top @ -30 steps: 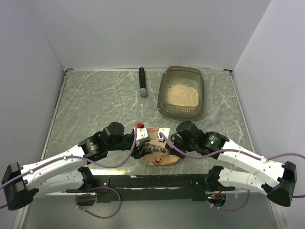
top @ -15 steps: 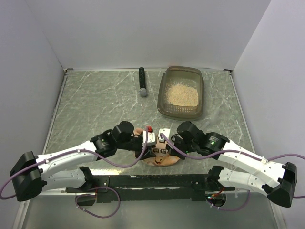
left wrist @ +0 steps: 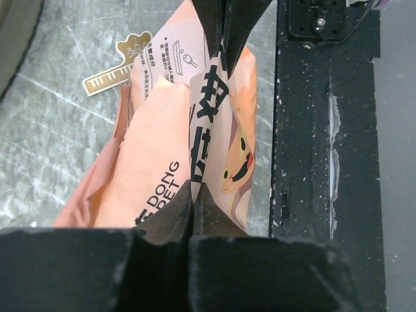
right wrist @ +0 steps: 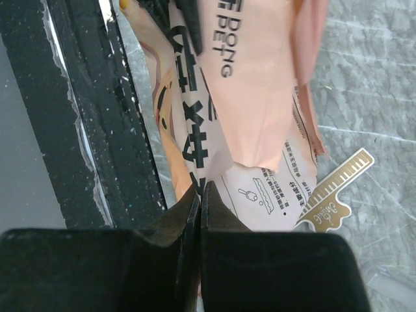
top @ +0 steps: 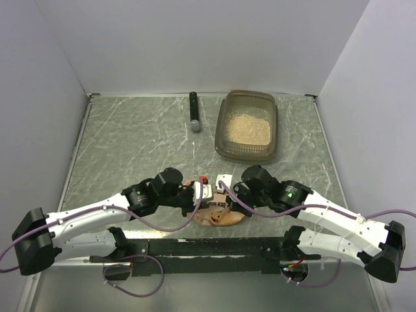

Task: Fill the litter box with clean litter

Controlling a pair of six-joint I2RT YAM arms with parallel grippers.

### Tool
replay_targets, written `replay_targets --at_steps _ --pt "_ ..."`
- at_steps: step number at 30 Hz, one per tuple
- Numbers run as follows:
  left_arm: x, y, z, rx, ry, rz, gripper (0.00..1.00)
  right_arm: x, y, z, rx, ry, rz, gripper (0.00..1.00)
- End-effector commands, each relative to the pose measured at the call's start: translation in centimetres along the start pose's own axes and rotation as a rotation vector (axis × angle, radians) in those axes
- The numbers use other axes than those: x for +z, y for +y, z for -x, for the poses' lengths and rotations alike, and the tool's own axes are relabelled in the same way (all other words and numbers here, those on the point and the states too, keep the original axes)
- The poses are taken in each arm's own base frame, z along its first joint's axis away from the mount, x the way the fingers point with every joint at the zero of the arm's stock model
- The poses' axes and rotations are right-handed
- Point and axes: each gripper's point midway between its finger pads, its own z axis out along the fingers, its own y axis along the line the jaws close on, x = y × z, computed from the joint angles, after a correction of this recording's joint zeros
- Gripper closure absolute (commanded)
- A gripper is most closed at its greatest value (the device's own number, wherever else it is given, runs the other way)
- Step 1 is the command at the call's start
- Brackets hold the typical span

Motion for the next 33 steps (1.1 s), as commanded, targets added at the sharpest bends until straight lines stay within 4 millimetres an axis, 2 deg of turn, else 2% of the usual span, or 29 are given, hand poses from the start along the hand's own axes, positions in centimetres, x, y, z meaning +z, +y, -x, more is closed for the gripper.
replay_targets --at_steps 1,5,9,15,16,17,18,19,22,25,29,30,32,33 --pt "-1.9 2.0 -1.3 0.017 0.041 0.148 0.99 -1.0 0.4 1.9 -0.006 -0.081 0.010 1.00" --pt "-3.3 2.7 -1.4 0.002 0.054 0.208 0.99 -1.3 0.1 2.0 -0.012 -0.084 -0.009 1.00" --pt "-5.2 4.7 -0.7 -0.015 0.045 0.317 0.99 -1.3 -0.5 2.7 -0.022 -0.080 -0.026 1.00" --pt "-7.6 8.1 0.0 -0.029 0.120 0.465 0.99 -0.4 -2.8 3.9 -0.109 0.031 -0.070 1.00" --pt "-7.6 8.4 -0.1 -0.028 0.136 0.473 0.99 0.1 -3.0 3.5 -0.118 0.077 -0.056 1.00" --pt "-7.8 8.6 0.1 -0.031 0.136 0.486 0.99 -0.1 -3.5 4.3 -0.153 0.079 -0.064 1.00" --pt "-7.9 8.8 0.2 -0.032 0.137 0.496 0.99 -0.1 -3.7 4.2 -0.169 0.099 -0.065 1.00" --pt "-8.2 8.8 0.5 -0.029 0.124 0.501 0.99 0.3 -3.6 4.4 -0.188 0.108 -0.043 1.00" --pt "-9.1 9.0 0.8 -0.026 0.084 0.527 0.99 0.4 -3.5 7.1 -0.277 0.021 -0.002 1.00" --pt "-10.0 8.7 1.0 -0.036 0.057 0.542 0.99 0.8 -2.9 8.7 -0.329 -0.050 0.058 1.00" --pt "-10.8 8.1 1.3 -0.046 0.021 0.548 0.99 2.0 -2.2 8.7 -0.335 -0.061 0.125 0.98" --pt "-10.8 8.1 1.1 -0.052 0.021 0.551 0.99 2.3 -2.1 8.4 -0.327 -0.051 0.134 0.91" --pt "-10.8 7.9 1.0 -0.067 0.014 0.550 0.99 3.0 -2.1 7.2 -0.299 0.002 0.150 0.85" --pt "-10.7 7.8 0.7 -0.074 0.016 0.549 0.99 3.2 -2.2 6.8 -0.291 0.017 0.146 0.79"
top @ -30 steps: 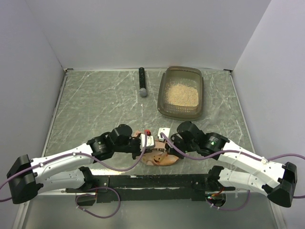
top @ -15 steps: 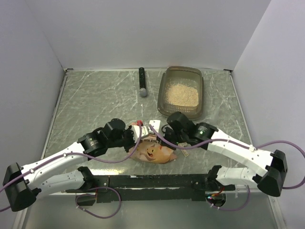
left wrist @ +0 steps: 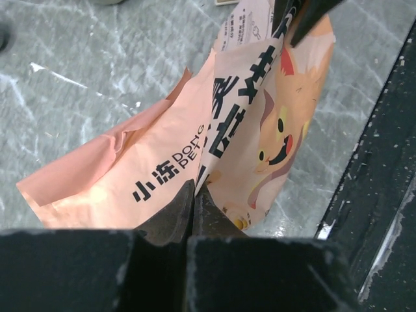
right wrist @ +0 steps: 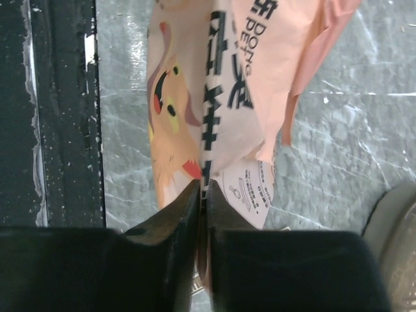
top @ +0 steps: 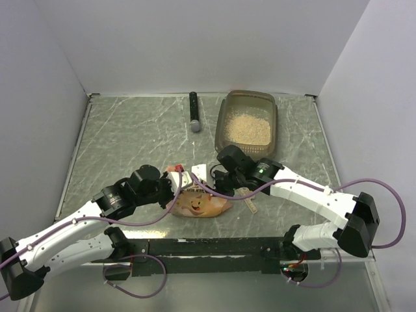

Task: Fill the litter box with clean litter

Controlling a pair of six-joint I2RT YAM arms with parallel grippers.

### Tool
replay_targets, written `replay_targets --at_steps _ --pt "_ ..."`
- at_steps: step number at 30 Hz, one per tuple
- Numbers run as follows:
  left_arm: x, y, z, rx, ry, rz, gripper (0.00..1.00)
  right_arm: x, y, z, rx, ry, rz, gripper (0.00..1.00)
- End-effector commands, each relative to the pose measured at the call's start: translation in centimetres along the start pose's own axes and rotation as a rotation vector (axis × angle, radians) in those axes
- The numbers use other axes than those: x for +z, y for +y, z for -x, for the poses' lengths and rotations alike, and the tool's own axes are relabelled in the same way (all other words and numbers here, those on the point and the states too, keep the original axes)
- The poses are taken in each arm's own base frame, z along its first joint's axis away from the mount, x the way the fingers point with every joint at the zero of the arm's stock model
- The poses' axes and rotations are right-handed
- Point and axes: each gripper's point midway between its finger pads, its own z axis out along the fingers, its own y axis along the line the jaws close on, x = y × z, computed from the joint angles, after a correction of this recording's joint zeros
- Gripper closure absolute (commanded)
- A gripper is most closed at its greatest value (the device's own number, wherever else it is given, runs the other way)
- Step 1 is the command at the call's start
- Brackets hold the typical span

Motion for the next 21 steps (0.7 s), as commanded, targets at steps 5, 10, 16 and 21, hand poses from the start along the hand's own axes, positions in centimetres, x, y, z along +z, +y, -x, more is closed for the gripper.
replay_targets --at_steps 5,10,16,21 --pt "-1.2 3.0 3.1 -0.049 -0.132 0.154 0.99 -0.6 -0.8 -1.0 -0.010 0.033 -0.055 0.68" --pt "-1.0 2.8 3.1 -0.058 -0.134 0.143 0.99 -3.3 -1.5 0.1 -0.034 -0.021 -0.148 0.62" --pt "-1.2 2.7 3.3 -0.060 -0.146 0.144 0.99 -5.8 -0.8 0.5 -0.068 -0.049 -0.168 0.60" --pt "-1.4 2.6 3.4 -0.058 -0.158 0.139 0.99 -5.9 -0.7 0.3 -0.086 -0.038 -0.160 0.60"
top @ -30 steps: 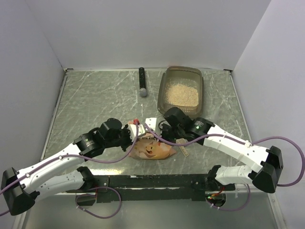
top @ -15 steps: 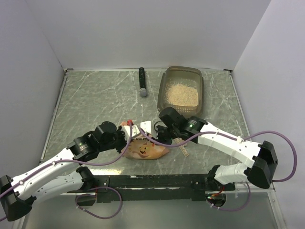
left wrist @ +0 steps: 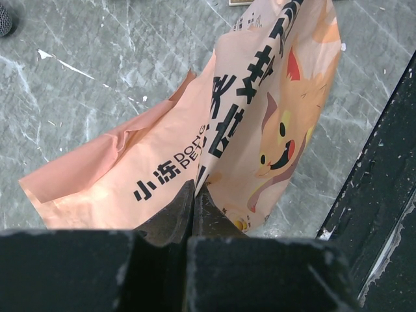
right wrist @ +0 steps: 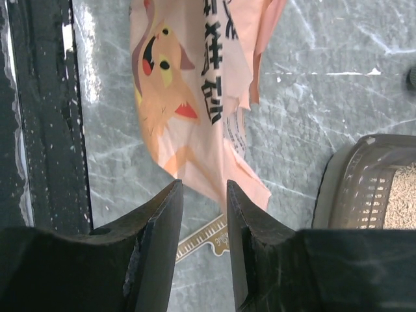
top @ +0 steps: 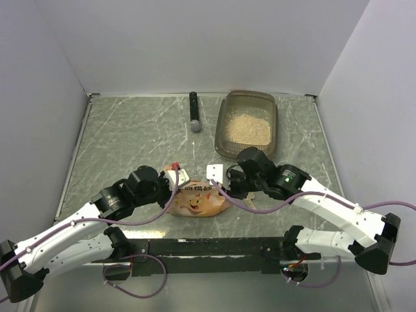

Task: Fill the litter box with clean litter

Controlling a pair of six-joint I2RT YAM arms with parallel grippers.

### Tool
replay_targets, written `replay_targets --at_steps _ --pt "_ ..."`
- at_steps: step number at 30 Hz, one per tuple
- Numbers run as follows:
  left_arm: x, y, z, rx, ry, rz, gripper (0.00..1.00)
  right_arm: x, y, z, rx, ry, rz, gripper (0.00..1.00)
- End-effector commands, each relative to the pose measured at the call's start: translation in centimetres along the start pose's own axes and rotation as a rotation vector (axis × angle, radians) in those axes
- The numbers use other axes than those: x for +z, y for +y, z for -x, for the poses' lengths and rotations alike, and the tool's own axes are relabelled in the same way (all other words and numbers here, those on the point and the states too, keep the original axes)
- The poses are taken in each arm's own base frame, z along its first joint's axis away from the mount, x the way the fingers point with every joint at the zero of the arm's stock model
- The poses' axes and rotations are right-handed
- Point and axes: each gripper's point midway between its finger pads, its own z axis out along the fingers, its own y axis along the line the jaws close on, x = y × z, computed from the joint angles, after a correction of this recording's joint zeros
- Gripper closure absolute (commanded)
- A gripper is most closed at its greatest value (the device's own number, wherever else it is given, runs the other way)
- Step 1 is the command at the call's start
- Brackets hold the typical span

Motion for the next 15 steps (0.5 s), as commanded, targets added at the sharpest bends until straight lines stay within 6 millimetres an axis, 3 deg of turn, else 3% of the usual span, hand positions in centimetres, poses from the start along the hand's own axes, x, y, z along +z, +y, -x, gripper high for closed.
replay_targets --at_steps 1,12,15 --pt "-1.0 1.9 3.9 -0.009 -0.153 0.088 0.99 -0.4 -0.4 0.0 -0.042 0.008 -0.001 0.59" --pt "-1.0 1.7 3.8 -0.020 -0.152 0.084 0.99 1.5 -2.6 0.9 -0.112 0.008 0.002 0.56" --pt "-1.1 1.7 3.8 -0.023 -0.155 0.086 0.99 2.4 -2.3 0.9 -0.101 0.000 0.041 0.56"
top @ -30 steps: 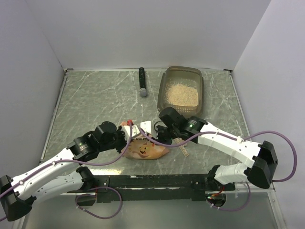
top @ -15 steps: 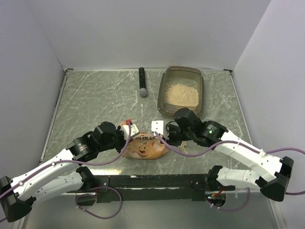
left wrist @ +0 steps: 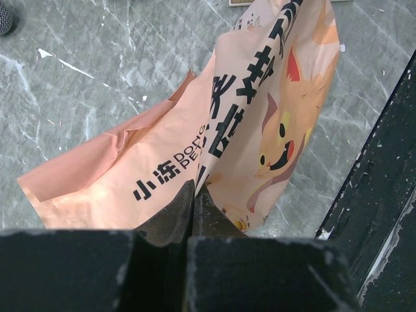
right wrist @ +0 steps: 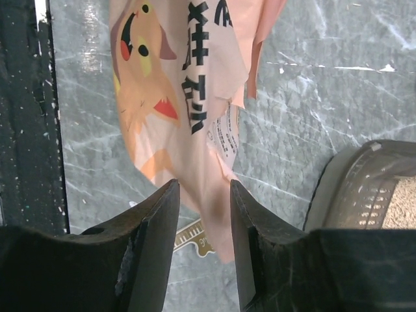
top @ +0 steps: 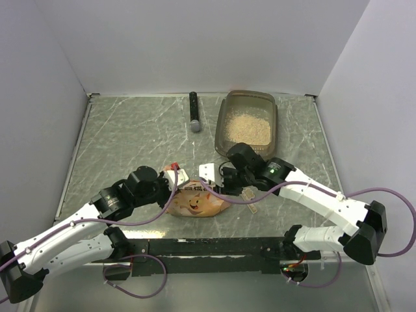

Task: Fill the litter box with clean litter

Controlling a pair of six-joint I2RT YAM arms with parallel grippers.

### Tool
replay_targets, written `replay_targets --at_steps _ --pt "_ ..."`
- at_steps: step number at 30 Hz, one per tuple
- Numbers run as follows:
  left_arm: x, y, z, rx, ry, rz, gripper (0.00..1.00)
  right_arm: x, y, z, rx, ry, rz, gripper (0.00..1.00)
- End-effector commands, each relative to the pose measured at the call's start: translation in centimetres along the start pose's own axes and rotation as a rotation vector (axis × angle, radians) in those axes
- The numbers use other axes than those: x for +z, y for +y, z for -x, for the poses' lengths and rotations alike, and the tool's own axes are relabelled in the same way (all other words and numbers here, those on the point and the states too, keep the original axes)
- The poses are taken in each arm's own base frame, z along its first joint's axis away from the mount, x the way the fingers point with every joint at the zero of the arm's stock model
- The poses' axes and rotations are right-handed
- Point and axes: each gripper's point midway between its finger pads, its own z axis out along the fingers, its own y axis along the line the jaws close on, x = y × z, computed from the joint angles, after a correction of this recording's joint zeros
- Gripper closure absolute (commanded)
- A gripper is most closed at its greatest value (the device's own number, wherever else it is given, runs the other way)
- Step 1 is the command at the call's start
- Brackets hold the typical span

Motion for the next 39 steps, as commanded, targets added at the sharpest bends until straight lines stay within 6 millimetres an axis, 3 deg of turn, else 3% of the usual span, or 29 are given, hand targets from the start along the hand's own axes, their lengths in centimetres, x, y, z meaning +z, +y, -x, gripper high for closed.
replay_targets --at_steps 1,6,9,12,15,17,18,20,24,28,29,35,38,39 --pt "-0.9 1.7 3.8 -0.016 -0.148 0.083 0.99 0.1 -1.0 2.2 -0.044 -0.075 0.015 0.56" --pt "-1.2 1.8 3.9 -0.016 -0.154 0.093 0.99 1.2 1.0 1.4 0.011 -0.067 0.111 0.59" --pt "-1.3 2.0 4.0 -0.017 -0.158 0.100 0.99 1.2 1.4 0.5 0.039 -0.051 0.113 1.00" --pt "-1.4 2.3 4.2 0.002 -0.154 0.115 0.99 0.3 -0.2 -0.7 0.062 -0.017 0.040 1.00" --pt "-1.2 3.2 4.2 0.028 -0.110 0.153 0.99 -1.0 -2.1 0.3 0.066 -0.041 -0.022 1.00" --pt "-1.4 4.1 5.4 0.058 -0.101 0.183 0.99 -1.5 -3.4 0.0 0.083 -0.010 -0.047 1.00" --pt "-1.5 4.5 5.8 0.067 -0.095 0.198 0.99 -2.4 -4.4 1.3 0.066 -0.028 -0.075 1.00" --pt "-2.1 5.3 7.7 0.097 -0.112 0.221 0.99 -3.3 -5.4 1.9 0.060 -0.012 -0.088 1.00" --pt "-2.9 6.0 9.1 0.099 -0.114 0.228 0.99 -3.8 -5.1 2.5 0.053 -0.030 -0.072 1.00" --pt "-2.0 5.3 7.4 0.075 -0.090 0.200 0.99 -1.7 -3.0 -0.1 0.095 0.020 0.000 1.00" --pt "-1.8 5.2 7.0 0.063 -0.089 0.197 0.99 -0.7 -2.0 -1.7 0.126 0.057 0.036 1.00" --pt "0.0 4.1 4.0 0.024 -0.033 0.151 0.99 2.0 -1.4 -4.1 0.213 0.060 0.025 1.00" --pt "0.4 3.6 3.1 0.008 -0.019 0.133 0.99 1.9 -2.4 -4.0 0.250 0.053 -0.018 0.79" --pt "0.4 3.6 3.1 0.007 -0.023 0.134 0.99 1.6 -3.1 -3.4 0.249 0.025 -0.049 0.77"
